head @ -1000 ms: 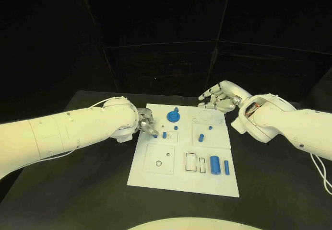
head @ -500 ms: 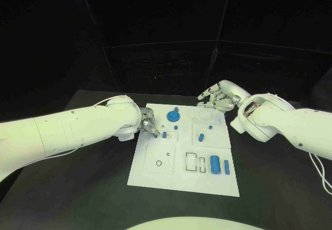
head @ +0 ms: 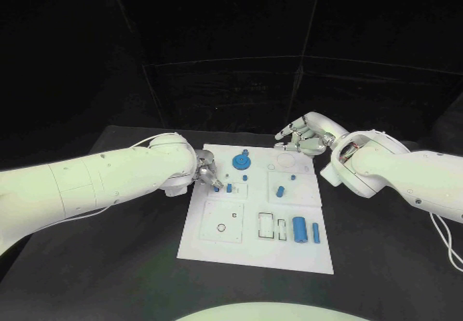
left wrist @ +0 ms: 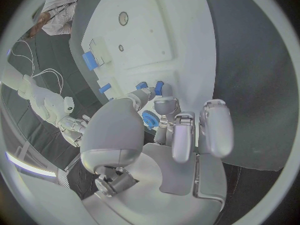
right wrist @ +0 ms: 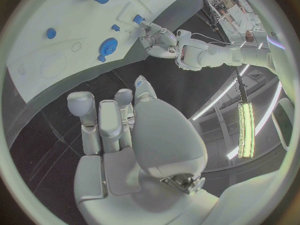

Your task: Assemble the parts on the task board

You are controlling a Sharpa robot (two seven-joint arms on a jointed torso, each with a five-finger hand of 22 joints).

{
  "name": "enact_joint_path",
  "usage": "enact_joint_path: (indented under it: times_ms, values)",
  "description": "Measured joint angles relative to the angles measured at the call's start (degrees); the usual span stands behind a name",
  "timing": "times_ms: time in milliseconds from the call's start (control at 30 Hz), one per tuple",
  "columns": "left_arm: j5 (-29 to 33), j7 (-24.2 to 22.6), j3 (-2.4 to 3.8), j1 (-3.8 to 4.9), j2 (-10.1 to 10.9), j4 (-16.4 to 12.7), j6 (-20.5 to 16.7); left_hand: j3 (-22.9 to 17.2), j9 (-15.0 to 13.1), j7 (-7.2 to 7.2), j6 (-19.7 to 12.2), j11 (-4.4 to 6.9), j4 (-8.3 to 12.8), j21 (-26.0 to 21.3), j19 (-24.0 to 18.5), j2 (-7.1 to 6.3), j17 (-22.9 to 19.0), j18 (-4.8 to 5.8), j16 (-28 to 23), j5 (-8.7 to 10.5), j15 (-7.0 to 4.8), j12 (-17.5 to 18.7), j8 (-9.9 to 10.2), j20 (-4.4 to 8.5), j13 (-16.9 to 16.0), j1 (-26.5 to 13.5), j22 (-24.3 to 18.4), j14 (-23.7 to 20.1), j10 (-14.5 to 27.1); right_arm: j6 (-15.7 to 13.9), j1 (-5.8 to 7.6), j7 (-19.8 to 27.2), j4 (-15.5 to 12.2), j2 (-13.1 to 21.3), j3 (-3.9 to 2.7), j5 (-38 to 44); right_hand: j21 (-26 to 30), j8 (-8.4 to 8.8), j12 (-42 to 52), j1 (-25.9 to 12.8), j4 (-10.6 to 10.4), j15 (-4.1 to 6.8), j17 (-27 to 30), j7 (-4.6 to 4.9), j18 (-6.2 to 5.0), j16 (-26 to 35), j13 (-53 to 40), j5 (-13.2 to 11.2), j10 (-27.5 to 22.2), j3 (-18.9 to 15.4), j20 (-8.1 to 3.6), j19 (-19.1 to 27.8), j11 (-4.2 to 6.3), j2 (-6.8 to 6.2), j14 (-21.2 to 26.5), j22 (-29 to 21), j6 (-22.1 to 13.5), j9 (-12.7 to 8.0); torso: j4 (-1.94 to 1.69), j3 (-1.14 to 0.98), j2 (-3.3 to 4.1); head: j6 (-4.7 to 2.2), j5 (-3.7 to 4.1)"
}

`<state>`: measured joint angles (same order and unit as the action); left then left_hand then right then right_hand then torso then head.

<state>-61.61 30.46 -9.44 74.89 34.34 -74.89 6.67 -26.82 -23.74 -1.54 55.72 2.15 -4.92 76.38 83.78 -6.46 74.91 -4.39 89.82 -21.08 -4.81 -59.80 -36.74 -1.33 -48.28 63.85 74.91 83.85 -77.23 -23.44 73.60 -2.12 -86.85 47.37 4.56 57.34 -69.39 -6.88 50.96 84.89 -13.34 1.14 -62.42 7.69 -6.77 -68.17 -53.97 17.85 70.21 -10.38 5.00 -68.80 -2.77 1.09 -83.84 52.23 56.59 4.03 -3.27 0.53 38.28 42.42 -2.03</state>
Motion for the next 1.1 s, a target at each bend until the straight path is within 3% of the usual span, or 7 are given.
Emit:
enact_joint_path:
  times_ms: [300, 533, 600, 833, 1100]
  values:
    - [0.0, 0.0, -0.09, -0.12, 0.3, 0.1, -0.6, 8.9, 0.6, 0.12, 1.1, 0.11, -3.5, 0.0, 0.0, -0.39, 0.0, 0.0, 0.0, 0.43, -0.2, 0.0, 1.2, 0.0, 0.0, -1.4, 0.0, 0.2, -0.1, 0.2, 0.0, -0.2, 0.0, 0.0, 0.0, -0.1, 0.0, 0.0, 0.0, 0.0, 0.0, 0.0, 0.0, 0.0, 0.04, 0.0, 0.0, 0.0, 0.0, 0.0, 0.0, 0.0, 0.0, 0.0, 0.0, 0.0, 0.0, 0.0, 0.0, 0.01, 0.01, -0.13, 0.1]
    - [0.0, 0.0, -0.14, -0.19, 0.6, -0.1, -2.0, 13.9, 0.9, -0.09, 1.3, 0.11, -5.8, -0.2, 0.0, 0.21, 0.0, 0.0, 0.0, 9.58, -0.2, 0.0, 1.9, 0.0, 0.0, -1.5, 0.0, 0.2, -0.1, 0.3, 0.0, -0.2, 0.0, 0.1, 0.0, -0.1, 0.2, 0.0, 0.0, 0.0, -0.1, 0.0, 0.0, 0.0, 0.05, 0.3, 0.0, 0.0, 0.0, -0.1, 0.0, 0.0, 0.0, 0.0, 0.0, -0.1, 0.0, 0.0, 0.0, 0.0, 0.0, -0.24, 0.18]
    - [0.0, -0.1, -0.14, -0.19, 0.8, -0.2, -2.6, 14.7, 1.0, -0.3, 1.5, 0.11, -6.5, -0.3, 0.0, 0.32, 0.0, 0.0, 0.0, 10.65, -0.2, 0.0, 1.9, 0.0, 0.0, -1.3, 0.0, 0.2, -0.1, 0.3, 0.0, -0.3, 0.0, 0.1, 0.0, -0.1, 0.2, 0.0, 0.0, 0.0, -0.1, 0.0, 0.0, 0.0, 0.05, 0.3, 0.0, 0.0, 0.0, -0.1, 0.0, 0.0, 0.0, 0.0, 0.0, -0.1, 0.0, 0.0, 0.0, 0.01, -0.01, -0.28, 0.24]
    - [0.0, -1.1, -0.16, -0.22, 1.2, -0.3, -4.7, 16.4, 1.1, -0.3, 1.5, -0.08, -7.6, -0.9, 0.0, 1.11, 0.0, 0.0, 0.0, 11.06, -0.2, 0.2, 2.4, 0.0, 0.1, -0.5, 0.0, 0.2, 0.1, 0.3, 0.0, -0.3, 0.0, 0.3, 0.0, -0.2, 0.2, 0.0, 0.0, 0.0, -0.1, 0.0, 0.0, 0.0, 0.06, 0.3, 0.0, 0.0, 0.0, -0.1, 0.0, 0.0, 0.0, 0.0, 0.0, -0.1, 0.0, 0.0, -0.03, 0.0, -0.02, -0.42, 0.29]
    - [1.9, -6.3, -0.16, -0.19, 2.1, 0.1, -10.7, 20.6, 1.8, -1.65, 0.2, -1.08, -9.9, -6.7, -2.2, 0.85, 0.0, 0.0, -0.4, 11.06, 0.01, 7.1, 4.0, -0.53, 7.8, 0.2, -3.4, 0.0, 5.1, 0.3, 0.0, -0.3, -0.1, 0.9, 0.0, -0.2, 0.2, 0.0, 0.0, 0.0, -0.1, 0.0, 0.0, 0.0, 0.07, 0.3, 0.0, 0.0, 0.0, -0.1, 0.0, 0.0, 0.0, 0.0, 0.0, -0.1, 0.0, 0.0, -0.04, -0.01, -0.02, -0.48, 0.31]
